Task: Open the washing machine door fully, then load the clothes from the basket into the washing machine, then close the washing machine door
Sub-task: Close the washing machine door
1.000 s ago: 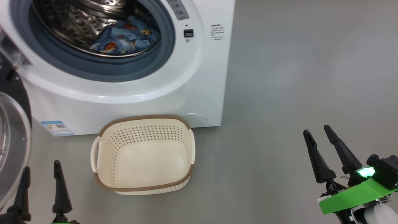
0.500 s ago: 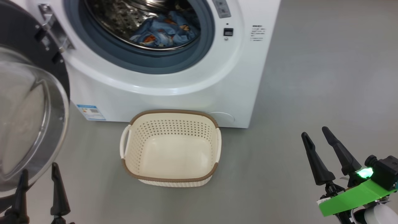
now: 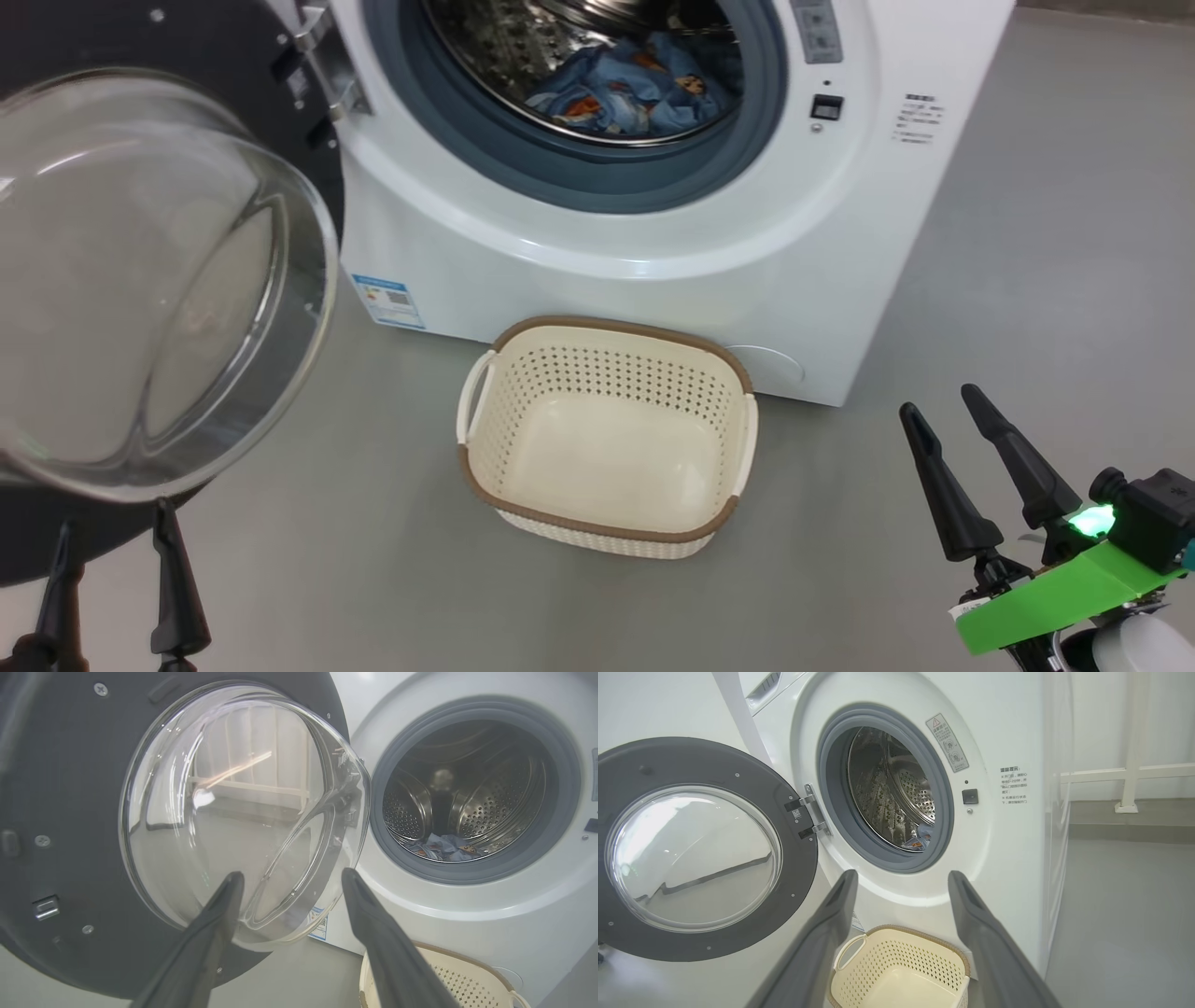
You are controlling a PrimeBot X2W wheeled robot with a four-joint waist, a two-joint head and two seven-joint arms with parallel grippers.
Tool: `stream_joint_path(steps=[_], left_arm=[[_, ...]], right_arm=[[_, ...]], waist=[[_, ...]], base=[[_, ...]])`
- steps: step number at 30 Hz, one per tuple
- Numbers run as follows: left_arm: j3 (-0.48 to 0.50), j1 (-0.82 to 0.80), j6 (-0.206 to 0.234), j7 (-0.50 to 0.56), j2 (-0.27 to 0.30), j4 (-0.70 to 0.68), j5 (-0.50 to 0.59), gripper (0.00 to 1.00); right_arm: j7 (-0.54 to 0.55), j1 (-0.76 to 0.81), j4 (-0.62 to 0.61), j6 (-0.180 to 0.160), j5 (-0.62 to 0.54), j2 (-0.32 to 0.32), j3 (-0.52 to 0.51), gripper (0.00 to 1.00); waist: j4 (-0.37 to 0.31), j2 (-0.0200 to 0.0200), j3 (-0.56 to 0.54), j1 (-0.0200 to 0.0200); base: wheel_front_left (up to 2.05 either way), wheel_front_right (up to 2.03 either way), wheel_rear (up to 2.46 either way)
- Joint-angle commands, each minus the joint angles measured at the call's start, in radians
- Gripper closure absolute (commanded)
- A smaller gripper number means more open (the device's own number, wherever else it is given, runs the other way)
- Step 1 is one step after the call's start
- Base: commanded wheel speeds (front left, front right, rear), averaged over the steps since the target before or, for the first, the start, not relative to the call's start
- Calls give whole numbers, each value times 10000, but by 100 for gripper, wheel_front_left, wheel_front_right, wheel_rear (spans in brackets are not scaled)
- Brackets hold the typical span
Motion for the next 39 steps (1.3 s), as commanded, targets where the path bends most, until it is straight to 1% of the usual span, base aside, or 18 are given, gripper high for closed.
stream_joint_path(steps=[1,9,15,28,39], left_arm=[[248,14,70,-55,125,-207,-101,0],[130,30,210,-55,124,-264,-287,0],[119,84,284,-55,124,-295,-395,0],[50,68,380,-55,124,-306,-527,0],[-68,119,556,-55,124,-396,-679,0]], right_arm=[[-80,-246,-213,73,70,-191,176,0],[-80,-266,-185,73,90,-305,234,0],[-80,-352,-157,73,112,-346,309,0],[-80,-452,-84,73,167,-455,474,0],[-80,-554,-37,73,194,-546,557,0]], waist=[[390,0,6,0],[999,0,86,0],[1326,0,126,0],[1780,0,143,0],[2080,0,167,0]], base=[[0,0,0],[0,0,0],[0,0,0],[0,0,0],[0,0,0]])
